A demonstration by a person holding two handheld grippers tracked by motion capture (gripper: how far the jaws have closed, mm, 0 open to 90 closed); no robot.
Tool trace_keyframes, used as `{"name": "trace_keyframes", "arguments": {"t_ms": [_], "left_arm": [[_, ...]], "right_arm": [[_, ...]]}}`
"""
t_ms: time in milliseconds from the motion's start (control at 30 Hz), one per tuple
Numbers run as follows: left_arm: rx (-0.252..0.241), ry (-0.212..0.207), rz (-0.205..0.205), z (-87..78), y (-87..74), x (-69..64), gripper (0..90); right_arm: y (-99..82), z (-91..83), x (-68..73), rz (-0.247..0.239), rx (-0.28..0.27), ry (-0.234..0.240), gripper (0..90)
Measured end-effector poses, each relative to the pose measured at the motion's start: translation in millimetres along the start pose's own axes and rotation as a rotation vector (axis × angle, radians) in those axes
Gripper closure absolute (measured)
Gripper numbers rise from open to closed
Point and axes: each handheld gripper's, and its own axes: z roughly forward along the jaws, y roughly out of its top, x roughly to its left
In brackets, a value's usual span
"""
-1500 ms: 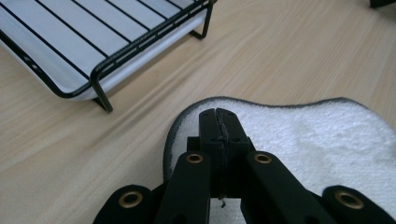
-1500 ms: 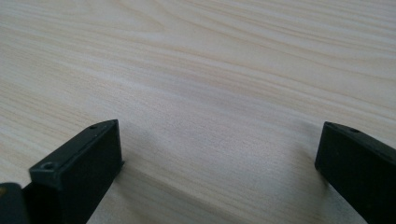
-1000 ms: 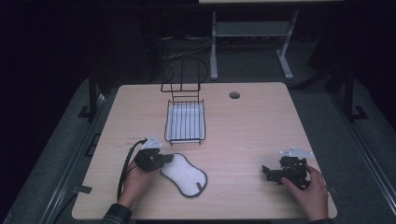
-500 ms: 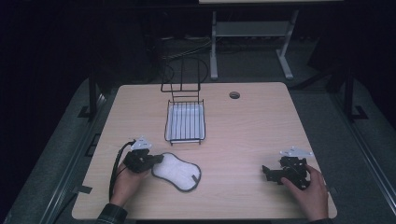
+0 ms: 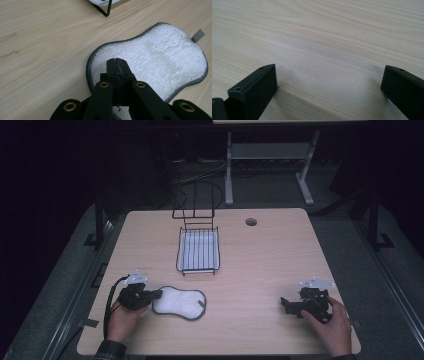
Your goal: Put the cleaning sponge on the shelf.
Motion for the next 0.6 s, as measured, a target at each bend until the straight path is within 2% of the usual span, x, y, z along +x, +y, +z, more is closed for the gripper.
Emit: {"name": "trace_keyframes", "arguments": {"t_ms": [100,167,333,600], "left_arm": [[-0.031,-0.040,0.013,-0.8,7.2,-10.2,89.8],[-0.031,-0.063,0.044,2.2,12.1,-19.9,89.8],[-0.022,-0.135,0.082,16.3,21.9,-43.4,89.8],[0.028,-0.191,0.138,41.3,29.8,-68.4,89.8]], "right_arm": [[0.0,0.0,0.0,0.000,0.000,0.000,0.1],[0.0,0.0,0.0,0.000,0.000,0.000,0.1],[0.0,0.0,0.0,0.000,0.000,0.000,0.1],[0.0,0.0,0.0,0.000,0.000,0.000,0.1]]}}
